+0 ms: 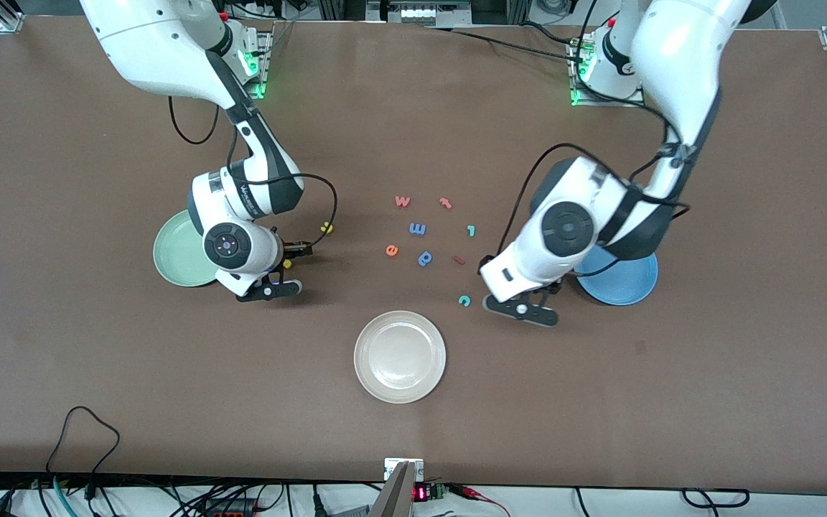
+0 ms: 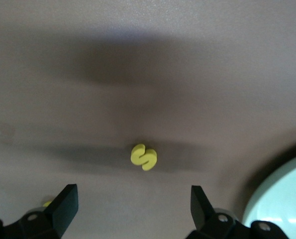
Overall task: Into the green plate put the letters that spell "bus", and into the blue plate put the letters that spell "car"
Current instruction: 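Grasp the yellow s with the right gripper while the left gripper grasps teal c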
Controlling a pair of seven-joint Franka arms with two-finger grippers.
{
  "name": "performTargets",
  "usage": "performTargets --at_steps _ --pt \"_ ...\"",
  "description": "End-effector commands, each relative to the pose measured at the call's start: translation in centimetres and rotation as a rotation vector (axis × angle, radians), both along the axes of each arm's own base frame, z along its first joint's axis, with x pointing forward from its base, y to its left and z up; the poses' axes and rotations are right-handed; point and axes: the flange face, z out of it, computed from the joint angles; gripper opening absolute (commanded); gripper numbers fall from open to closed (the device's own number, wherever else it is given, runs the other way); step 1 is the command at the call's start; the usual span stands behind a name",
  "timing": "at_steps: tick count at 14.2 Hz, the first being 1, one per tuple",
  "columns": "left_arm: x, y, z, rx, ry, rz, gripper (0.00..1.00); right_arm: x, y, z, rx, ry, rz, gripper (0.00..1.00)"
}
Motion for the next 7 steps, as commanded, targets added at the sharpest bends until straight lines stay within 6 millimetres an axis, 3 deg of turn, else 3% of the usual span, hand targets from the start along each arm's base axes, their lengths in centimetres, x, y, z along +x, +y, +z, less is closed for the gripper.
performTargets --at_steps 1,3,5,7 --pt "1.1 -2.1 -2.7 -0.013 -0.080 0.035 0.90 -0.5 0.2 -1.2 0.006 -0.024 0.003 0.92" --pt "1.4 -2.8 -5.4 -0.038 -0.117 0.027 0.82 -1.2 0.6 -2.3 0.014 -0.044 0.017 0.82" --pt "0.8 -4.4 -7.6 -0.074 -0.143 0.010 0.75 -1.2 0.6 -2.8 0.012 -0.041 0.015 0.79" --pt "0.5 -4.7 -9.1 -0.055 -0.157 -0.014 0.67 -1.2 0.5 -2.9 0.012 -0.040 0.015 0.79"
